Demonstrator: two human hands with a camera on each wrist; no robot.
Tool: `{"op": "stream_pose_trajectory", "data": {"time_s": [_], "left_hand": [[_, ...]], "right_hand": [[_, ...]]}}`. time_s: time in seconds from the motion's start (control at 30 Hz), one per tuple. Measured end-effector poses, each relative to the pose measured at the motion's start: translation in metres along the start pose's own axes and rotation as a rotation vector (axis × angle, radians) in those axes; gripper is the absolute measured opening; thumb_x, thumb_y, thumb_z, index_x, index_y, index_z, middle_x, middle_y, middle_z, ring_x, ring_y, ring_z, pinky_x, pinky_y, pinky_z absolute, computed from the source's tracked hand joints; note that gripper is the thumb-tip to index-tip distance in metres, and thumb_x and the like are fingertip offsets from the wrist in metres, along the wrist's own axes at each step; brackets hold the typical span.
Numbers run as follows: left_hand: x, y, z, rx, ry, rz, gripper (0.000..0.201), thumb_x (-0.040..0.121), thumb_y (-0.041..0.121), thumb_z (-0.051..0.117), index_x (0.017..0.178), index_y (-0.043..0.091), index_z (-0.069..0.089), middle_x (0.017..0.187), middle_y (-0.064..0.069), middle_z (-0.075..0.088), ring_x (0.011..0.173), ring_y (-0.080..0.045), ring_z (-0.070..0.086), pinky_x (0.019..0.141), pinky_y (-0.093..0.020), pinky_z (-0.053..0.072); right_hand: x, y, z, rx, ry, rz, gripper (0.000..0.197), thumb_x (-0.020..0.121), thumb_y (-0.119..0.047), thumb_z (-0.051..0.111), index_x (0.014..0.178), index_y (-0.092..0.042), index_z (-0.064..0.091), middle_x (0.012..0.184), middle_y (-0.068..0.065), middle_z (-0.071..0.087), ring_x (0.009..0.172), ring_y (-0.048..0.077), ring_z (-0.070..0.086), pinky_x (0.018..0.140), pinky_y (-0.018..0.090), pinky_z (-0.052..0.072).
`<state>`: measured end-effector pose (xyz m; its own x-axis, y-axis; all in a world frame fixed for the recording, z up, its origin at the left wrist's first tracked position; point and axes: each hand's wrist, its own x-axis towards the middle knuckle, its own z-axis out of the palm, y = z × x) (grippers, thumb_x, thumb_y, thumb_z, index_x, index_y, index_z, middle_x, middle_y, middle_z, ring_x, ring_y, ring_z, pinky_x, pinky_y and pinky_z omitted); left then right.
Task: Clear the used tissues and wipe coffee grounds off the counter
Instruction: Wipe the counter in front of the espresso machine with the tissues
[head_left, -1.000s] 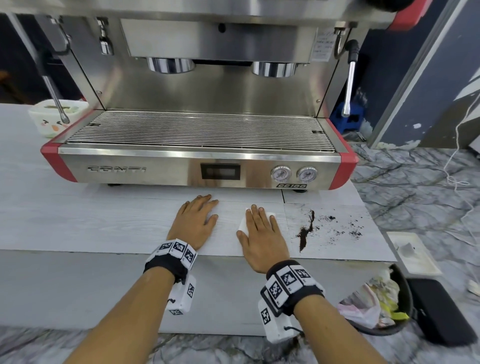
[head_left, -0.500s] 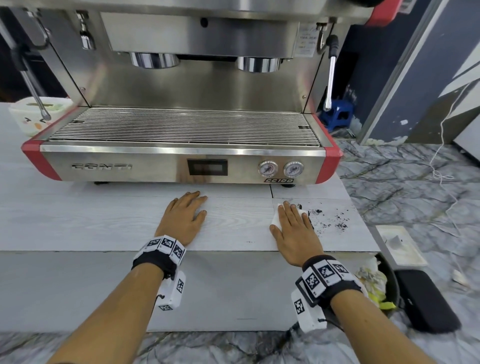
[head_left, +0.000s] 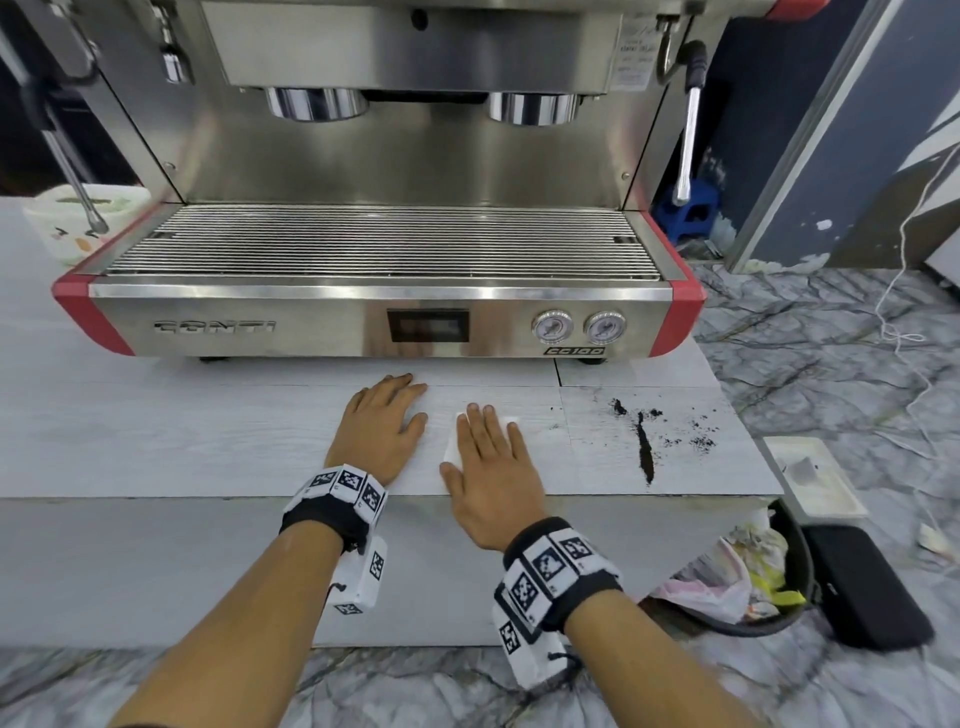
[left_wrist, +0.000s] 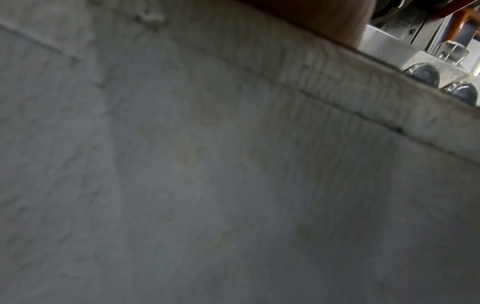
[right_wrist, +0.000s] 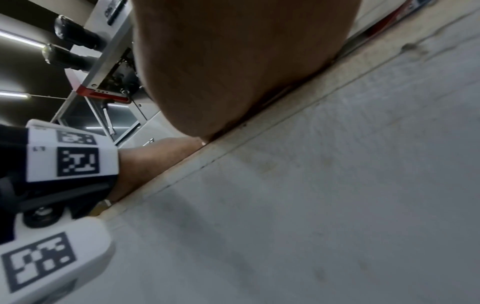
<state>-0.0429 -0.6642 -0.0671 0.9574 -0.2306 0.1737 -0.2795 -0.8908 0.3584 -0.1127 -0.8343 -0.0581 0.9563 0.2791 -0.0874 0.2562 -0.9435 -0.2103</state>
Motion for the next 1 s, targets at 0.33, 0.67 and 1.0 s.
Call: {"op": "stream_pose_trajectory", "data": {"time_s": [0.33, 0.67, 1.0], "left_hand": [[-0.002, 0.002, 0.000, -0.008, -0.031, -0.010, 0.057, 0.087, 0.042, 0.025, 0.140, 0.025, 0.038, 0.153, 0.002, 0.031, 0.142, -0.017, 0.022, 0.118, -0.037, 0.012], [-0.003, 0.004, 0.000, 0.002, -0.041, -0.023, 0.058, 0.087, 0.042, 0.022, 0.141, 0.025, 0.036, 0.154, 0.003, 0.029, 0.143, -0.016, 0.021, 0.119, -0.037, 0.010], [-0.003, 0.013, 0.002, -0.046, -0.012, -0.053, 0.057, 0.086, 0.041, 0.029, 0.139, 0.023, 0.041, 0.151, 0.000, 0.034, 0.142, -0.019, 0.025, 0.118, -0.039, 0.016]], "right_hand": [[-0.017, 0.050, -0.010, -0.034, 0.025, 0.076, 0.077, 0.087, -0.052, -0.007, 0.152, -0.013, -0.004, 0.161, 0.003, -0.008, 0.149, 0.017, -0.010, 0.120, 0.037, -0.008], [-0.034, 0.100, -0.018, -0.048, 0.067, 0.200, 0.086, 0.080, -0.057, -0.013, 0.153, -0.014, 0.000, 0.162, 0.001, -0.004, 0.149, 0.015, -0.007, 0.120, 0.035, -0.007], [-0.031, 0.115, -0.029, 0.023, 0.090, 0.269, 0.074, 0.090, -0.050, 0.001, 0.153, -0.011, 0.000, 0.162, 0.004, -0.005, 0.149, 0.018, -0.008, 0.120, 0.037, -0.006]]}}
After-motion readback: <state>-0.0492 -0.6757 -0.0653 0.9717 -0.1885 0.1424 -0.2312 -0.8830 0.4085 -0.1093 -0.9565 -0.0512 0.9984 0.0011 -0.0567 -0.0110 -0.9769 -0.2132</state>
